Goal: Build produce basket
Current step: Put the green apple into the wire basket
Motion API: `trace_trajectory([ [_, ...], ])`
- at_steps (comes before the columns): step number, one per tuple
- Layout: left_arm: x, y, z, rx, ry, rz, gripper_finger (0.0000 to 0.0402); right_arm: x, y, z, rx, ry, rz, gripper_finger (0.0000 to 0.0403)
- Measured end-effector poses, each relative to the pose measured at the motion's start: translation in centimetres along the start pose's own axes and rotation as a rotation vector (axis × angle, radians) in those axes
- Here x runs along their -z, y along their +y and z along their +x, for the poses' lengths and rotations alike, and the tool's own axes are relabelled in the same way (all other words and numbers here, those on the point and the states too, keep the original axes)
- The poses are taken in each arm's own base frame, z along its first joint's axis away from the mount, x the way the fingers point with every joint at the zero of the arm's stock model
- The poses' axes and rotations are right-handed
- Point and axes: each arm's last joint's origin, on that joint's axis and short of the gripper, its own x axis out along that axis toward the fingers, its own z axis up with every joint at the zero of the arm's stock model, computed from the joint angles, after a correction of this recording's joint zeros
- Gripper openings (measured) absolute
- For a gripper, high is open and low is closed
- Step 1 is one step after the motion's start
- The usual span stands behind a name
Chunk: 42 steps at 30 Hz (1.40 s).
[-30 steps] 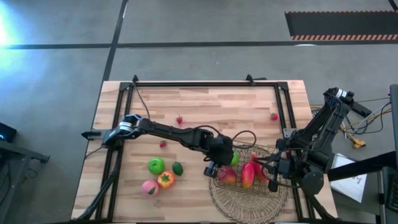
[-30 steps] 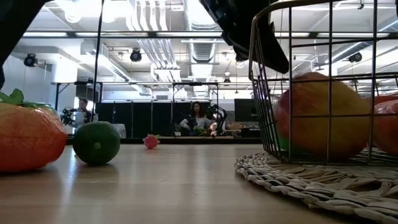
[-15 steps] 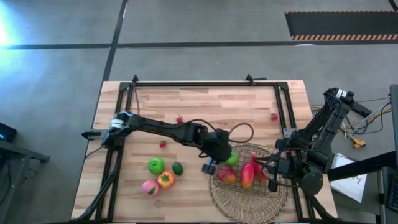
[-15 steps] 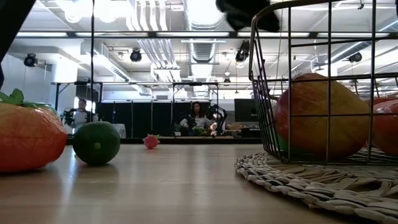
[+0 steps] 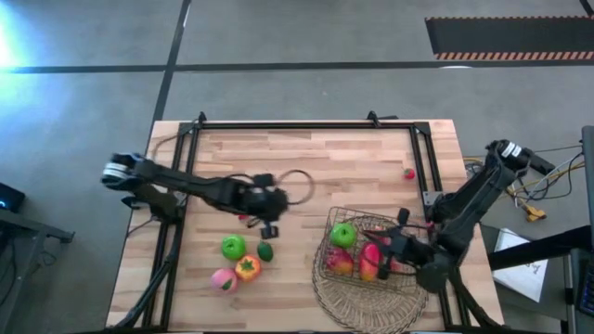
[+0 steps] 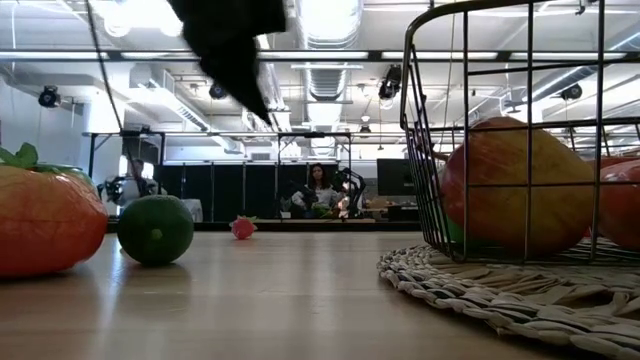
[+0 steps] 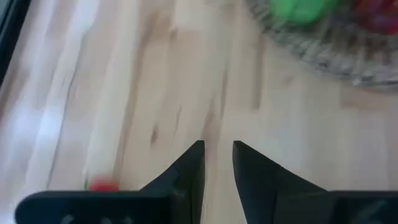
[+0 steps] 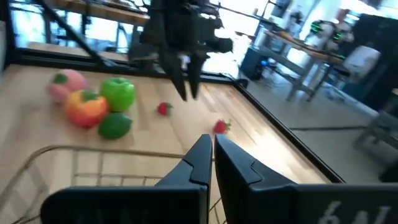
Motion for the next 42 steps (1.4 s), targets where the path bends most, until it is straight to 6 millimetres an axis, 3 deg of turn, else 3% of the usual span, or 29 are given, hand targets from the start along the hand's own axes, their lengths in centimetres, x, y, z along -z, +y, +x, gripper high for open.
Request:
trace_trajectory([
  [5, 5.5, 1.7, -2.8, -0.015, -0.022, -0.258, 0.0066, 0.1, 0.0, 3.5, 0.060, 0.036, 0.020, 0.0011],
  [12, 11.7, 1.4, -6.5, 0.129, -0.051, -0.480, 0.0066, -1.3, -0.7, 9.0, -0.150, 0.113, 0.006, 0.0011],
  [17, 15.0, 0.5, -8.4, 0.235, 0.020, -0.600, 0.0066, -1.3, -0.8, 13.3, -0.247, 0.154, -0.029, 0.0011],
  [22, 16.8, -0.8, -9.6, 0.295, 0.126, -0.669, 0.0066, -0.8, 0.0, 17.9, -0.306, 0.208, -0.081, 0.0013],
  [31, 18.5, -4.3, -8.7, 0.233, 0.287, -0.664, 0.0066, -2.4, 2.5, 25.4, -0.483, 0.176, -0.147, 0.0065],
  [36, 19.6, -5.9, -6.9, 0.106, 0.337, -0.619, 0.0066, -3.3, 3.6, 28.9, -0.559, 0.134, -0.117, 0.0106],
  [42, 20.7, -6.9, -4.3, -0.027, 0.271, -0.597, 0.0066, -3.4, 5.2, 31.9, -0.600, 0.173, -0.134, 0.0141],
])
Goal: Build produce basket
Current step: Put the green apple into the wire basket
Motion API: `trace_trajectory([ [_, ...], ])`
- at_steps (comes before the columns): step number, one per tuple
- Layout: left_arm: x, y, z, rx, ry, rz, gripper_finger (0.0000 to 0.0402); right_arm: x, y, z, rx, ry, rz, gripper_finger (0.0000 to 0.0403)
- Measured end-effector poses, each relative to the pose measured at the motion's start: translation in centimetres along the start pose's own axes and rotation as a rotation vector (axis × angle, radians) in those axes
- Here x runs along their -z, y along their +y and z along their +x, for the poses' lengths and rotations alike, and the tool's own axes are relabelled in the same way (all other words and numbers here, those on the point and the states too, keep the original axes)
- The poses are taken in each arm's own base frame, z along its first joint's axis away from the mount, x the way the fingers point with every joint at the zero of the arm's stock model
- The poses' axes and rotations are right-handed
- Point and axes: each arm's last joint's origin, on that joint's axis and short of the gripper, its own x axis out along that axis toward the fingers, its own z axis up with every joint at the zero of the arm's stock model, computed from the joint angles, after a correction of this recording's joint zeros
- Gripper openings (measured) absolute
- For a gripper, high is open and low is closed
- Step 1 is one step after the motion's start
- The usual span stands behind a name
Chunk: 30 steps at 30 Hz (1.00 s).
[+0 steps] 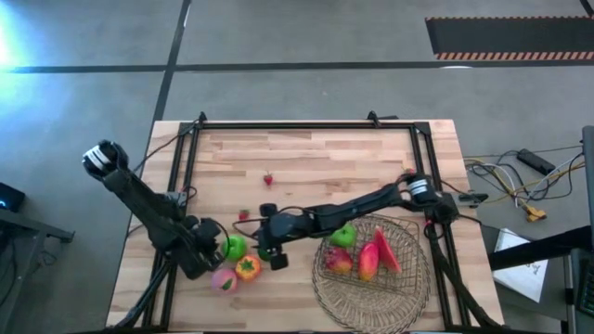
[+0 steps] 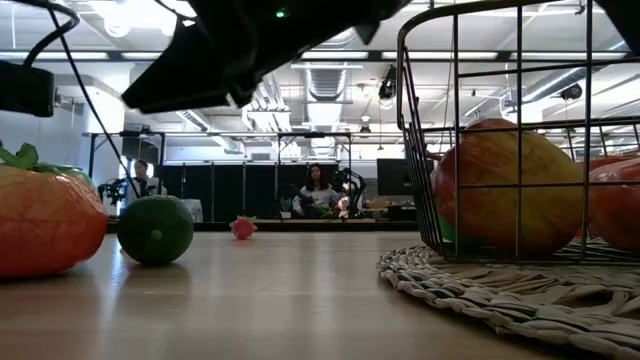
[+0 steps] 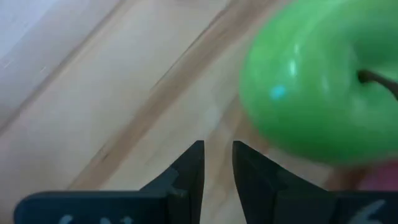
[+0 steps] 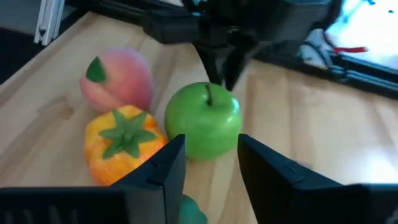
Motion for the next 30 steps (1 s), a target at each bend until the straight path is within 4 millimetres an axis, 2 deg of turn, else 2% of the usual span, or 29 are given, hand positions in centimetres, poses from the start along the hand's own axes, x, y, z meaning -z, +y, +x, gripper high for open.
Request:
trace_trajectory([
  [8, 0.1, -1.6, 2.0, 0.081, -0.249, -0.049, 0.0066, -0.3, -0.2, 3.0, -0.018, 0.076, 0.067, 0.0162],
  [14, 0.2, -2.0, 2.9, 0.056, -0.284, -0.046, 0.0066, -0.5, -0.7, 4.4, -0.018, 0.148, 0.106, 0.0152],
  [19, 0.3, -2.2, 3.4, 0.047, -0.286, -0.042, 0.0066, -0.4, -0.8, 4.9, -0.019, 0.168, 0.110, 0.0116],
  [26, 0.4, -2.2, 3.5, 0.047, -0.286, -0.039, 0.0066, -0.3, -0.8, 5.3, -0.007, 0.161, 0.122, 0.0023],
  [30, 0.3, -2.2, 3.5, 0.047, -0.290, -0.034, 0.0066, -0.1, -1.0, 5.3, -0.003, 0.167, 0.129, 0.0013],
])
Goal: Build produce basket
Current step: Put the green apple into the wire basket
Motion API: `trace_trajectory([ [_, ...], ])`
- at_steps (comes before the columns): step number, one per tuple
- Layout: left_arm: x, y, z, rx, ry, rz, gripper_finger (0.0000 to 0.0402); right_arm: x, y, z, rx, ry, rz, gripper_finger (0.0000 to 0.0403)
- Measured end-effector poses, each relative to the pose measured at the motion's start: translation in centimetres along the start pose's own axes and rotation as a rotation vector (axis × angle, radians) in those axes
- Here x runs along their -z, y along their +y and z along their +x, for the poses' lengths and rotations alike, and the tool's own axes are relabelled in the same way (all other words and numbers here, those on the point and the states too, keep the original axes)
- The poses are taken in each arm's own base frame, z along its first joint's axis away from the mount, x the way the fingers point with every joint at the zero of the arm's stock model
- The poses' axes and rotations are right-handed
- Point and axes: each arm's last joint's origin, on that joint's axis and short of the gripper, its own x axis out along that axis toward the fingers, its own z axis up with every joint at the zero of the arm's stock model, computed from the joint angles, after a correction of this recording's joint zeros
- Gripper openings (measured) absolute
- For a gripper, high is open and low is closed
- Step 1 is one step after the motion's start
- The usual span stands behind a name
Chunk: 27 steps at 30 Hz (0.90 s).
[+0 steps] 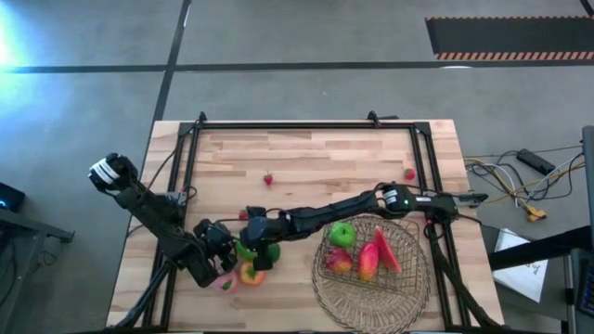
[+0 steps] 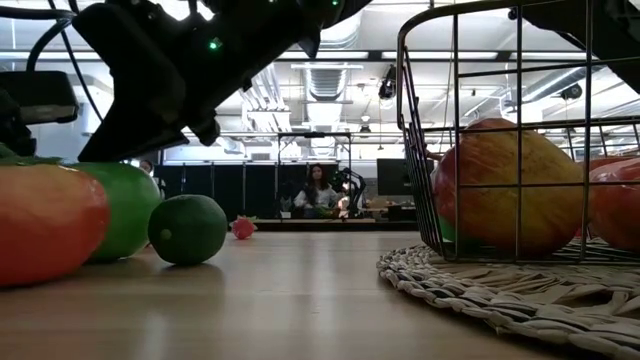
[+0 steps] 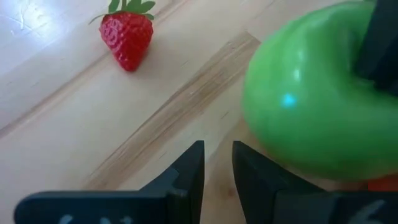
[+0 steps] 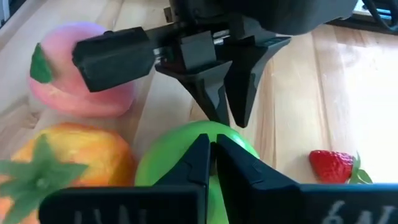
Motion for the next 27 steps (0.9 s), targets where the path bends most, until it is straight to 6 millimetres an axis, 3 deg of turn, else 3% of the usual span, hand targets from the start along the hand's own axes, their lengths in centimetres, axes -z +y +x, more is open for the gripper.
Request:
trace_trajectory([
  [6, 0.0, 0.1, 0.0, -0.011, 0.000, 0.009, 0.0066, -0.8, -0.4, -1.6, 0.108, 0.030, -0.037, 0.0010],
  [13, 0.0, 0.1, 0.0, -0.013, -0.002, 0.012, 0.0066, -2.9, -0.9, -7.6, 0.244, 0.075, -0.062, 0.0009],
  [17, -0.1, 0.1, 0.0, -0.012, -0.031, 0.030, 0.0066, -2.8, 0.6, -12.1, 0.361, 0.138, -0.055, 0.0009],
  [20, -0.2, 0.1, 0.0, -0.013, -0.085, 0.033, 0.0066, -2.5, 2.6, -16.7, 0.398, 0.118, 0.000, 0.0009],
  [27, -0.5, 0.1, 0.0, -0.008, -0.180, 0.028, 0.0066, 2.4, 7.0, -25.4, 0.476, 0.073, 0.237, 0.0009],
])
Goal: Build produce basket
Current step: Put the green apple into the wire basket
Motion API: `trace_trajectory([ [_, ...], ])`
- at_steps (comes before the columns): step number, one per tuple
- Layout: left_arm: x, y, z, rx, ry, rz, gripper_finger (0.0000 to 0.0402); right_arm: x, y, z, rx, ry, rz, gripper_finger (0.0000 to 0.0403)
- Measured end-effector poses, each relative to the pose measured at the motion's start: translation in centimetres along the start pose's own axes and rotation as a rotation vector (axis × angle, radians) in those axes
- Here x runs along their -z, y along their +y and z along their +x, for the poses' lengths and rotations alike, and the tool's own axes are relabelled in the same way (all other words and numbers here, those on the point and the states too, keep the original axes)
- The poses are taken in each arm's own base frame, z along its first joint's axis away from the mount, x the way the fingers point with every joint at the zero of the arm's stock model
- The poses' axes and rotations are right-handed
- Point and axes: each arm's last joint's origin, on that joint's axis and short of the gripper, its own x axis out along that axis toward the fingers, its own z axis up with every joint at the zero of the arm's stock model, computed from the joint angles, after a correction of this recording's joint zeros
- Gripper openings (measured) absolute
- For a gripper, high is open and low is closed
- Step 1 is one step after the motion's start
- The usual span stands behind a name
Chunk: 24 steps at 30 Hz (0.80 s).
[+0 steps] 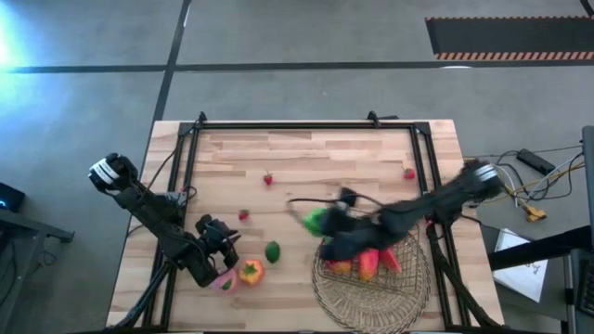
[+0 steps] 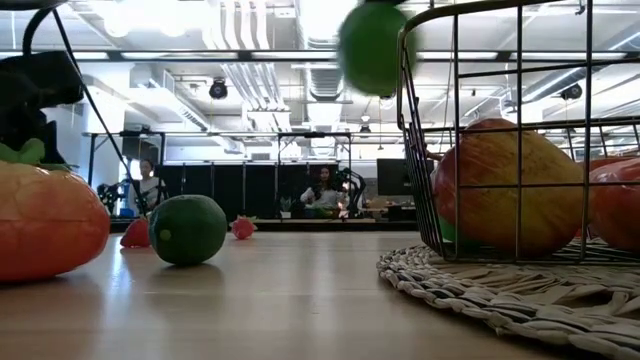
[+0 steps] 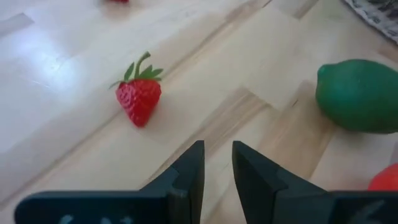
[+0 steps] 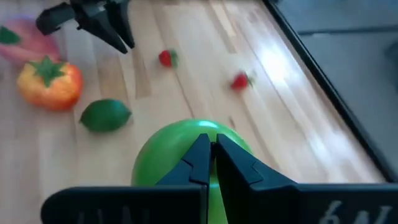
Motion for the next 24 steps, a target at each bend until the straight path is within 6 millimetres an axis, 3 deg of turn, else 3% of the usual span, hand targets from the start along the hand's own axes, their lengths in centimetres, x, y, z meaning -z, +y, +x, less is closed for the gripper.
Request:
trace_trajectory([
  [3, 0.0, 0.0, 0.0, 0.002, -0.016, -0.003, 0.0066, 2.7, -1.1, -3.2, -0.015, -0.006, 0.153, 0.0009],
  [7, -0.1, -0.1, 0.0, 0.003, -0.038, -0.005, 0.0066, 6.5, -2.2, -4.5, -0.023, 0.015, 0.302, 0.0009],
  [14, -0.2, -0.3, 0.0, 0.020, -0.078, 0.051, 0.0066, 11.5, -3.7, -3.3, 0.026, 0.127, 0.418, 0.0009],
  [24, -0.3, -0.7, 0.0, 0.038, -0.110, 0.110, 0.0066, 13.2, -3.1, -1.8, 0.094, 0.216, 0.422, 0.0009],
])
